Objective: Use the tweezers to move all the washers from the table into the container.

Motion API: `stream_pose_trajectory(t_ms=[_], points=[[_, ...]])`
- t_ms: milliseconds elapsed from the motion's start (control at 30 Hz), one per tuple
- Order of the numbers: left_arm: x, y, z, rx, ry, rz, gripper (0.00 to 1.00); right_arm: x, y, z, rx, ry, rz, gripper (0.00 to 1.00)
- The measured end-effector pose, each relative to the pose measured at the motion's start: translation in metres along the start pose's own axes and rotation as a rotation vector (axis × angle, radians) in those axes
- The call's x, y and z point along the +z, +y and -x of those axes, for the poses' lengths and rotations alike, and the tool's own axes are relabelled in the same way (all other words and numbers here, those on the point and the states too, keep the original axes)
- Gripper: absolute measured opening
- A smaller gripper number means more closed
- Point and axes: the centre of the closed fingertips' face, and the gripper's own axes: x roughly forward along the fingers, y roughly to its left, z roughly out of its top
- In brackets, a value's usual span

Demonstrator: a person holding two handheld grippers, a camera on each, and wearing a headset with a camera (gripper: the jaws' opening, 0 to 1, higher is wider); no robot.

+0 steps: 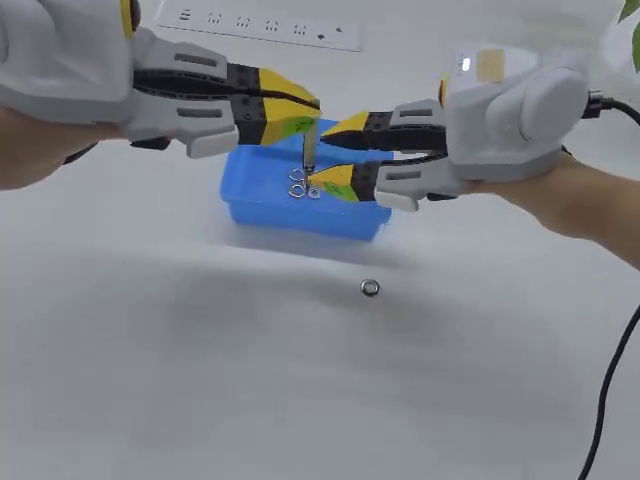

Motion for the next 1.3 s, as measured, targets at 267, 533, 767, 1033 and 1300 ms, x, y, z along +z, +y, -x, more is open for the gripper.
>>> stream_pose_trajectory(t_ms=[267,533,767,1033,1300], points=[[0.01,-0.015,-0.001,-0.01,0.002,-0.002,0.04,-0.006,0.019,0.047,-0.049,-0.034,-0.038,0.34],[0.021,-0.038,-0.015,-0.038,-0.01,-0.01,0.04,-0.02,0.042,0.077,-0.08,-0.039,-0.115,0.54],[0.02,-0.058,-0.024,-0.057,-0.005,0.004,0.04,-0.036,0.073,0.097,-0.044,-0.016,-0.143,0.62],[0.003,-0.082,-0.036,-0.085,0.036,0.006,0.04,-0.065,0.098,0.109,-0.038,0.02,-0.192,0.74],[-0.006,-0.101,-0.054,-0.084,0.025,0.023,0.04,-0.086,0.116,0.116,-0.024,0.058,-0.205,0.83]])
